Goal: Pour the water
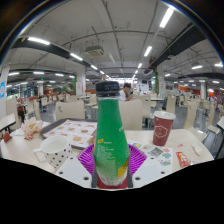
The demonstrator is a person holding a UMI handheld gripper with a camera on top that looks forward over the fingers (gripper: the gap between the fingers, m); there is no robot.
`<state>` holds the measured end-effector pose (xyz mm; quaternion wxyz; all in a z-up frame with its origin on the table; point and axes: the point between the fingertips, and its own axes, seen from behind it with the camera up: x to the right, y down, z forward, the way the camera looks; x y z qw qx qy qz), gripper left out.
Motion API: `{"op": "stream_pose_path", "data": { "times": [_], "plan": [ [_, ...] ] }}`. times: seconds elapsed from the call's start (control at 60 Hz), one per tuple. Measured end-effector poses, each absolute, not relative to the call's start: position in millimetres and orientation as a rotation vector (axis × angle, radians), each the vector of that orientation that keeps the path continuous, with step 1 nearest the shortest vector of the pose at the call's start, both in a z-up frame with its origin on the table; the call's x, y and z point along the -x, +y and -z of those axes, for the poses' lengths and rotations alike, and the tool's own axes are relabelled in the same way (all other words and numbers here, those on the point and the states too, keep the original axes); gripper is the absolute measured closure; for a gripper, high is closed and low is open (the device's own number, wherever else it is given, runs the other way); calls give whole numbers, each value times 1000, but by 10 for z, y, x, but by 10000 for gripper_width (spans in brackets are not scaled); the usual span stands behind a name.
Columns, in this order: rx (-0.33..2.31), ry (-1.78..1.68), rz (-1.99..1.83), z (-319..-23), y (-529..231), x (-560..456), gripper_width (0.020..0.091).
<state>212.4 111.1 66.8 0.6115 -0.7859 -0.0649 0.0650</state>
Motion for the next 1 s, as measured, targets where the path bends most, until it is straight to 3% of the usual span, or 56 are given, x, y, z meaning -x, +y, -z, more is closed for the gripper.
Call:
{"op": "stream_pose_path", "data": {
  "times": [0.167,0.317,0.35,0.417,0.533,0.8,1.0],
  "plan": [
    [1840,-98,-140,-627,1142,-2138,699],
    [1905,-66,-172,-585,1117,-2131,549],
    [1946,-49,-186,-577,1049,-2146,477],
    [2006,-8,-214,-569,935,-2162,239],
    [2074,43,-177,-589,673,-2244,255],
    [2151,113,-42,-1315,-409,-1976,253],
    [2188,126,-15,-1780,-1056,-1080,255]
  ]
}}
